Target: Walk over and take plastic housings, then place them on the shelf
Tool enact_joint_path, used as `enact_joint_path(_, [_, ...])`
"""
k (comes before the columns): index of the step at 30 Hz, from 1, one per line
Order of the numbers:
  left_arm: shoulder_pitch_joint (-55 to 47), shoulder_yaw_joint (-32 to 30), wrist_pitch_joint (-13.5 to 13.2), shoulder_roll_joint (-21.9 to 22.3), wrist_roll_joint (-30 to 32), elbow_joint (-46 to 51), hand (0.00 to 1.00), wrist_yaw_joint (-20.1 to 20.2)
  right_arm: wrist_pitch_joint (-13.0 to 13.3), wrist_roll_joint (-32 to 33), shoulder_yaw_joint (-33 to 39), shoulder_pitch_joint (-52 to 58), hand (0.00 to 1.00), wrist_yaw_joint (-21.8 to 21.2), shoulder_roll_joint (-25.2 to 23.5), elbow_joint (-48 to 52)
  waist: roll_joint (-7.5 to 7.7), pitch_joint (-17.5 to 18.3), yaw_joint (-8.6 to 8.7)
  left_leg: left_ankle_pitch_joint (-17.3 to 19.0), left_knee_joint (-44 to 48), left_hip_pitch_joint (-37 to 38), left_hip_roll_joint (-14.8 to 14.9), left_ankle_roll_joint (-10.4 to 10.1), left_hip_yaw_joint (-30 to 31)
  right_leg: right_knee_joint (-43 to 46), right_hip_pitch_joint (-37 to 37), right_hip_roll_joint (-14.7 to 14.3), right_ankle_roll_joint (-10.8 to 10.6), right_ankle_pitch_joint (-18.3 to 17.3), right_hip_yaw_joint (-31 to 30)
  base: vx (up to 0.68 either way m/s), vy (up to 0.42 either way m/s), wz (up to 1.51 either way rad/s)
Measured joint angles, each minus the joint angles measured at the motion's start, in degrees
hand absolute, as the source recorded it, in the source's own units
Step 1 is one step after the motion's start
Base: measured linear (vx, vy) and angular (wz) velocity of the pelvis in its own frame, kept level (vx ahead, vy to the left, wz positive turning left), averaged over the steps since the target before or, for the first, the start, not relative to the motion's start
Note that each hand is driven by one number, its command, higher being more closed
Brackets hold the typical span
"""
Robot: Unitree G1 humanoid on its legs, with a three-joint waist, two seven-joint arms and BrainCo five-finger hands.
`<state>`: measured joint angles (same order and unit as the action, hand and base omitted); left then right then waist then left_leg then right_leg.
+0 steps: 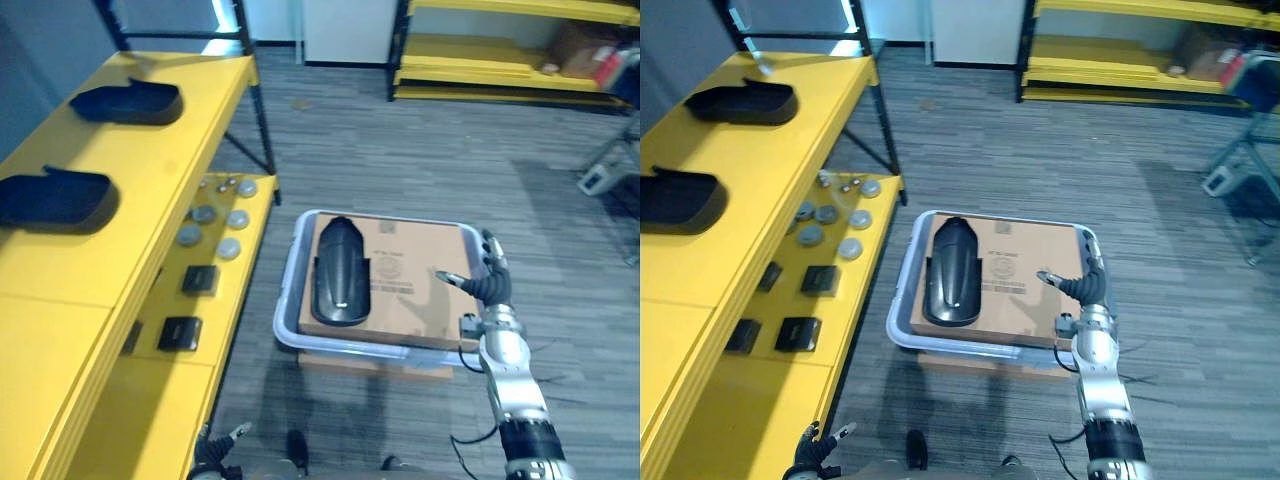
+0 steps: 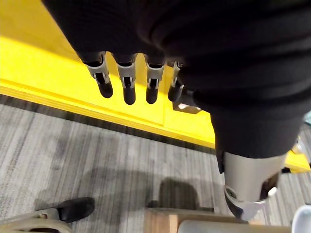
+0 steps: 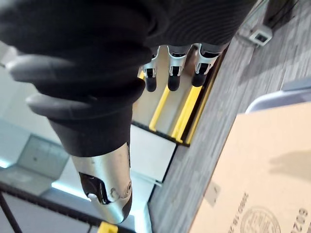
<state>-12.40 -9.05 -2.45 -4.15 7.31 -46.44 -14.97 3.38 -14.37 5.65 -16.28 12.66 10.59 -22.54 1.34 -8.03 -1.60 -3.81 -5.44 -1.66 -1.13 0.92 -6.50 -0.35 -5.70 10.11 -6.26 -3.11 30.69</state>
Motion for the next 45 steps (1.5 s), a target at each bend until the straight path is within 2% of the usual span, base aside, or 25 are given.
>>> enact_joint_path(4, [0.1, 0.5, 0.0, 0.0, -0.1, 0.6, 0.00, -0.1, -2.7, -2.4, 0.1, -8.3, 0.00, 2.2, -0.9, -11.0, 0.07, -2.3, -2.45, -0.4, 0.0, -1.3, 0.0, 0.2, 1.8, -0.7, 0.0, -0.1, 0.2, 0.1, 0.8, 0.05, -0.009, 0.29])
enact_joint_path(9, [0.3, 1.5, -0.3, 0.0, -0.5, 2.4, 0.00, -0.6, -5.5, -4.2, 0.4, -17.5, 0.00, 4.0, -1.5, -21.9, 0.01, -6.5, -2.79, -0.9, 0.0, -3.0, 0.0, 0.2, 3.5, -0.9, 0.2, -0.3, 0.4, 0.5, 2.2, 0.03, 0.000, 0.21])
enact_joint_path(11, [0.4, 2.1, -0.3, -0.2, -0.6, 2.6, 0.00, -1.0, -6.2, -4.3, 1.4, -19.5, 0.00, 4.3, -1.6, -25.0, 0.00, -7.0, -3.66, -0.9, 0.1, -3.7, 0.0, 0.2, 3.5, -0.8, 0.9, -0.3, 0.4, 0.8, 2.2, 0.03, 0.027, 0.05])
enact_joint_path(13, [2.2, 2.8, -0.3, -0.6, -0.9, 2.6, 0.00, -1.7, -7.1, -4.9, 3.7, -23.0, 0.00, 5.4, -1.6, -30.0, -0.01, -9.0, -4.06, -0.9, 1.2, -4.6, -0.1, 0.2, 4.1, -0.5, 1.0, -0.1, 0.4, 1.0, 2.4, 0.03, 0.027, 0.13])
enact_joint_path(16, [3.7, 3.4, -0.4, -0.7, -1.7, 2.7, 0.00, -2.1, -8.6, -6.9, 4.0, -24.3, 0.00, 6.9, -1.7, -30.4, 0.01, -10.4, -4.01, -0.9, 2.1, -4.9, 0.0, 0.2, 4.9, 0.5, 1.0, 0.0, 0.5, 1.1, 2.4, 0.00, 0.022, 0.17])
enact_joint_path(17, [4.0, 4.0, -0.4, -1.1, -2.1, 2.7, 0.00, -2.6, -9.0, -7.7, 4.5, -24.6, 1.00, 7.3, -1.7, -30.6, -0.02, -10.5, -4.03, -0.9, 2.4, -5.1, 0.0, 0.2, 5.1, 0.8, 1.0, 0.0, 0.6, 1.1, 2.4, 0.00, 0.014, 0.09])
enact_joint_path(24, [5.1, 5.2, -0.3, -1.6, -2.3, 2.3, 0.00, -3.0, -10.3, -11.0, 5.6, -24.9, 1.00, 7.7, -1.5, -31.2, -0.05, -10.5, -3.83, -0.9, 2.2, -5.2, 0.1, 0.2, 4.9, 0.9, 1.4, 0.0, 0.5, 1.1, 2.1, -0.02, 0.010, -0.02])
enact_joint_path(27, [5.5, 6.0, -0.3, -1.7, -2.3, 2.0, 0.00, -3.0, -10.2, -11.0, 5.6, -25.0, 1.00, 7.3, -1.5, -32.3, -0.04, -10.5, -3.75, -2.1, 0.5, -4.9, 0.2, -1.6, 4.7, 1.0, 2.1, 0.1, 0.5, 1.1, 1.9, -0.04, 0.011, -0.05])
enact_joint_path(33, [6.4, 6.7, -0.2, -1.7, -2.3, 1.8, 0.00, -2.9, -11.1, -10.4, 4.5, -24.2, 1.00, 5.8, -4.2, -32.7, -0.02, -10.5, -2.94, -2.3, 0.1, -3.5, 0.3, -1.9, 3.3, 1.1, 1.9, 0.6, 0.5, 1.0, -0.1, -0.04, 0.023, -0.16])
enact_joint_path(34, [6.6, 6.8, -0.2, -1.7, -2.5, 1.8, 0.00, -2.9, -11.1, -10.4, 4.2, -23.8, 1.00, 5.8, -4.6, -31.5, -0.02, -10.5, -2.34, -2.3, 0.1, -3.3, 0.3, -1.9, 3.2, 1.1, 1.8, 0.7, 0.5, 1.0, -0.5, -0.05, 0.034, -0.15])
enact_joint_path(38, [7.6, 7.2, -0.2, -1.2, -2.7, 2.1, 0.00, -2.9, -11.0, -10.5, 2.7, -18.5, 1.00, 5.9, -4.5, -22.2, 0.09, -10.5, -1.95, -2.3, 0.0, -2.6, 0.2, -1.9, 2.4, 1.1, 1.6, 0.9, 0.1, 1.3, -1.4, -0.03, 0.034, -0.13])
enact_joint_path(41, [7.8, 7.5, -0.2, -0.1, -2.7, 2.4, 0.00, -2.9, -11.0, -10.5, 2.3, -14.4, 1.00, 6.0, -4.6, -13.6, 0.16, -10.4, -0.59, -2.3, 0.0, -1.9, 0.0, -1.9, 1.8, 1.1, 1.3, 0.9, -0.2, 1.4, -2.3, -0.01, 0.023, -0.11])
enact_joint_path(45, [7.1, 9.6, 0.0, 0.8, -2.6, 8.5, 0.00, -3.0, -10.7, -11.0, 2.4, -7.6, 1.00, 6.7, -4.6, -2.0, 0.85, -8.4, 0.86, -2.4, 0.0, -1.8, 0.1, -1.7, 1.6, 0.9, 1.3, 0.8, -0.3, 1.5, -2.7, 0.00, 0.013, -0.05])
